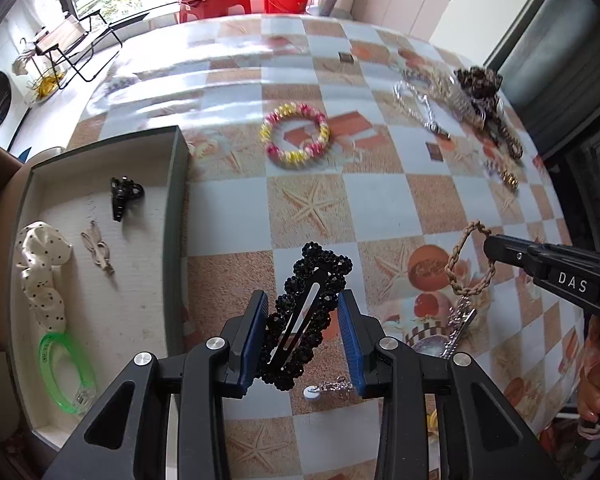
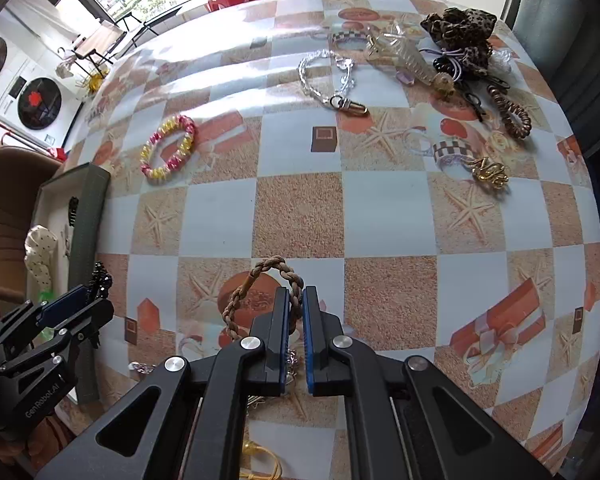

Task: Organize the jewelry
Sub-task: 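Grasp the black beaded hair clip with the left tool while the right tool grasps the braided brown bracelet, then carry the black beaded clip and braided bracelet over the grey tray with both tools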

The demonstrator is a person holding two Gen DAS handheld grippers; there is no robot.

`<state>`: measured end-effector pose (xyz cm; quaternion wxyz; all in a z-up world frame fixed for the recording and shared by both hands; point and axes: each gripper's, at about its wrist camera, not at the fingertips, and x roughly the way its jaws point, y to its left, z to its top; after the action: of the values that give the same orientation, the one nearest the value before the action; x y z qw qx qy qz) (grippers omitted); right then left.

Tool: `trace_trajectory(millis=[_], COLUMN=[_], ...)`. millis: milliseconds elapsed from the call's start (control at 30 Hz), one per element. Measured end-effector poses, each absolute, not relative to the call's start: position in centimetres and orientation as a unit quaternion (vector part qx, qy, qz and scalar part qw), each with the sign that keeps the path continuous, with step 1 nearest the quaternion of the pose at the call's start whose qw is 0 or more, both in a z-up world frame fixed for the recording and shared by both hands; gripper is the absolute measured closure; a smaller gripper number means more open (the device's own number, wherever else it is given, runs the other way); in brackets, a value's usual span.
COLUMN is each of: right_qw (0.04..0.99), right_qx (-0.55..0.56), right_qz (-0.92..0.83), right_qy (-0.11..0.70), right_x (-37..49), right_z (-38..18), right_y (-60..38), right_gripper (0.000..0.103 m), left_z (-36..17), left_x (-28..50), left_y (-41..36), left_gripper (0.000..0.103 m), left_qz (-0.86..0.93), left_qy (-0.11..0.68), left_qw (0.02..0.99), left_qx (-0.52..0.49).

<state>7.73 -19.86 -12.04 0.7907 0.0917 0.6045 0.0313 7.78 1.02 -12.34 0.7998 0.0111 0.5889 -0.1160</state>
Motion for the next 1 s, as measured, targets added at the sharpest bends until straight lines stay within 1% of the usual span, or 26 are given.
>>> trace_trajectory(millis=[233,600,1000], right_qw=[0.799,0.809,0.802], right_qx=[0.094,0.080,0.035], right_qz=[0.039,0.091,0.179], right_qy=[0.592,0.575,0.569], right_x=[7.9,9.7,11.4], right_z=[-9.9,-7.5,-6.7], right_y=[-19.2,-13.4,-3.2], right_gripper=[0.096,0.096,0.096], left_z=[-10.4,-8.0,-9.0], left_x=[7.4,6.5,4.9], left_y=[2.9,9.3,17.9], left_gripper=[0.064,0.064,0.064], left_qz=[-0.103,-0.052,0.033], left_qy=[0.574,0.548,0.547], left_qw=[0.812,0.833,0.831], left_qx=[-0.014,-0.054,-0.094])
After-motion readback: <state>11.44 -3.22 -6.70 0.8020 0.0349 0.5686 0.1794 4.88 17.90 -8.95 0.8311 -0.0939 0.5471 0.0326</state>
